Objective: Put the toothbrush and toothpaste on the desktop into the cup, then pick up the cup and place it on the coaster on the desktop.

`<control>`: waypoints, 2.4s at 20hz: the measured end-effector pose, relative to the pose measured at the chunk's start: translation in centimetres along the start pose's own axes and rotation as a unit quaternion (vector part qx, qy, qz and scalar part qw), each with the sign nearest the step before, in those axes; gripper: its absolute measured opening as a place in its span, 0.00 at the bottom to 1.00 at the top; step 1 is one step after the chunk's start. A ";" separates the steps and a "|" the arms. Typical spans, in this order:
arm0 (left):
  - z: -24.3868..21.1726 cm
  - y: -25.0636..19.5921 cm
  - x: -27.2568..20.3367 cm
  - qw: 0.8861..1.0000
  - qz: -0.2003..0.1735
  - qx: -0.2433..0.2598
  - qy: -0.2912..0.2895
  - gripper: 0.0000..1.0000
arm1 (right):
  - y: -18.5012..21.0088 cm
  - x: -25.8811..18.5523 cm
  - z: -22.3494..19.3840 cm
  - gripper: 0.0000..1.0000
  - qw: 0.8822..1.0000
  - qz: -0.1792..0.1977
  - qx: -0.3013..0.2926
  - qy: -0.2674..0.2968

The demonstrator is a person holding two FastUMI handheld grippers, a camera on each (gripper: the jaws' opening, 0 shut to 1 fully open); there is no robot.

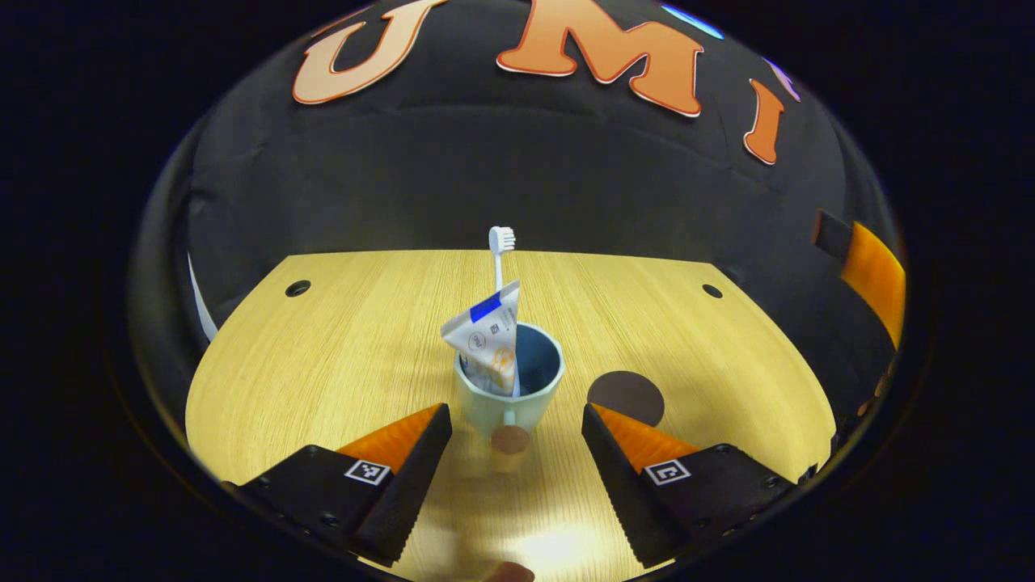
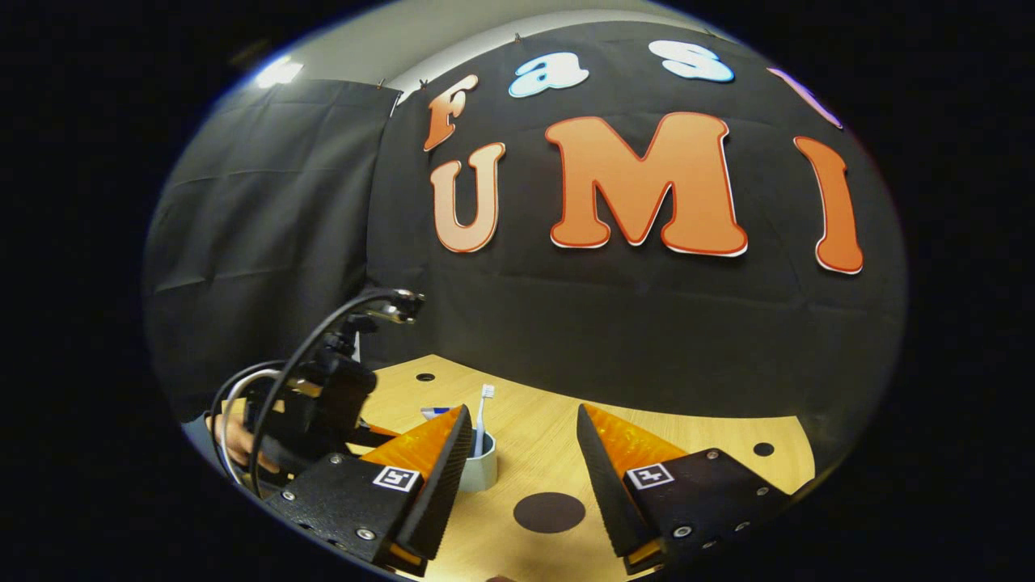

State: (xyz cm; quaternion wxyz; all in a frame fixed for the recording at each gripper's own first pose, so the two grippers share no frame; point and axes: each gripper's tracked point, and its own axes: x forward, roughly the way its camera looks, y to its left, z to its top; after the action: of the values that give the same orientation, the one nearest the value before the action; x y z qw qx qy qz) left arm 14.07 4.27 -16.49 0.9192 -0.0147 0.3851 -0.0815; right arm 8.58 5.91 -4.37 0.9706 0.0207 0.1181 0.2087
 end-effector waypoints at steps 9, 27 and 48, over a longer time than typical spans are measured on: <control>-2.0 -0.1 3.3 0.991 0.010 0.019 0.134 0.98 | -4.2 -4.8 0.3 0.90 1.000 -0.028 0.004 -0.013; 1.3 0.7 4.8 0.981 0.048 -0.007 0.188 0.28 | -2.3 -7.3 0.9 0.97 0.999 -0.005 -0.018 -0.046; 35.6 -2.1 19.9 0.991 0.036 0.009 0.131 0.23 | -4.7 -11.5 1.0 0.98 0.997 -0.051 0.004 -0.062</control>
State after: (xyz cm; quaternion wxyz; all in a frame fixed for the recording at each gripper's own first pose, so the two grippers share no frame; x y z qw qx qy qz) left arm 52.79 -2.31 -5.30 0.8634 0.0182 0.5014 -0.0534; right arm 0.55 -3.08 -1.31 0.9853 0.0316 0.0595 0.1568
